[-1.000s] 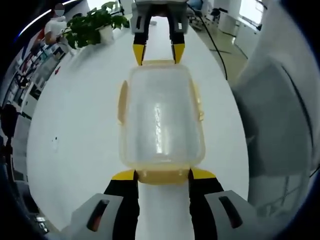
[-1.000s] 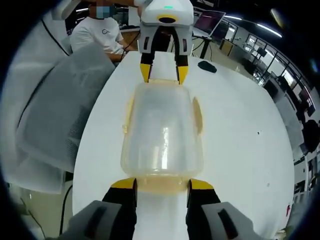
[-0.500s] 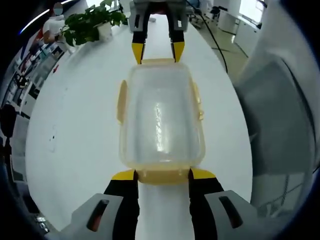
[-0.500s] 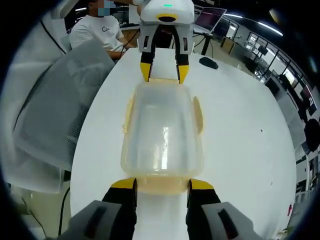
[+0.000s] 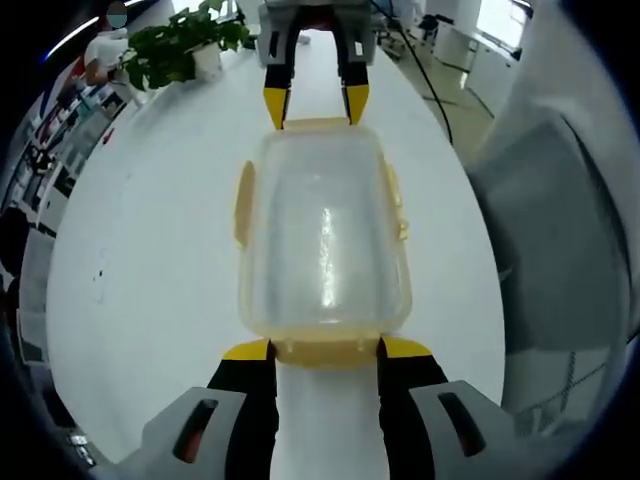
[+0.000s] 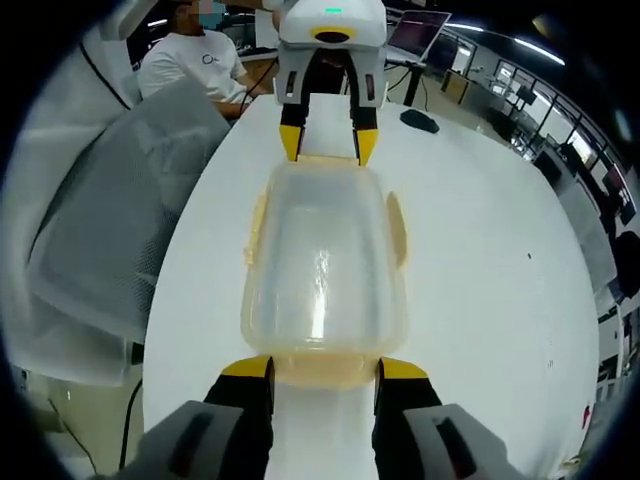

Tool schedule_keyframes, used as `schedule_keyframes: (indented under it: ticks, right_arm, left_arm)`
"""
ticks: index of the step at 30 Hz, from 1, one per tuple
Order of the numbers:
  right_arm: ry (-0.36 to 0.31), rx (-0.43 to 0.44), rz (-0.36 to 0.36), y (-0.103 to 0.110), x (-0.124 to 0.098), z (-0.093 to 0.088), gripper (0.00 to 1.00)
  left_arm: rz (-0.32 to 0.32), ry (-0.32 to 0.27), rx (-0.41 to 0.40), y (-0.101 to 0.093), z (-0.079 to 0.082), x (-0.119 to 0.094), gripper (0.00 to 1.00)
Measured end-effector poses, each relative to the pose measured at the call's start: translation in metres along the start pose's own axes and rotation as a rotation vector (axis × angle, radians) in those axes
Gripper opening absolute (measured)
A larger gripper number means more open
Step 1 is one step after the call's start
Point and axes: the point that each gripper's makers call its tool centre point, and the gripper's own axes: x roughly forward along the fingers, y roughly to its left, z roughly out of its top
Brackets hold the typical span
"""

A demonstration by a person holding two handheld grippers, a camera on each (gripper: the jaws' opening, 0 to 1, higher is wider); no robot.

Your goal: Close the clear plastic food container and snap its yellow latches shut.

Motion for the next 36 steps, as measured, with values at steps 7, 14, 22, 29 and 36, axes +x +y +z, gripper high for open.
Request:
schedule_keyframes:
  ticks: [7,14,22,29,36]
  right_arm:
    - [0.003,-0.005,-0.003,-0.001,0.001,0.0,0.37]
    - [0.018,-0.011,-0.009,0.0,0.002,-0.002,0.38]
    - [0.03,-0.02,0.001,0.004,0.003,-0.004,0.38]
    - [0.057,-0.033,0.01,0.008,0.002,-0.005,0.38]
    - [0.052,-0.032,-0.006,0.006,-0.006,-0.009,0.34]
  left_arm:
    - [0.001,-0.001,0.0,-0.001,0.0,0.0,0.37]
    - [0.009,-0.012,-0.003,-0.001,0.0,0.001,0.37]
    - [0.008,-0.003,0.006,-0.004,-0.001,0.002,0.37]
    - [-0.007,-0.002,0.017,-0.006,-0.003,0.001,0.38]
    - [-0.021,0.021,-0.006,-0.011,-0.013,-0.002,0.41]
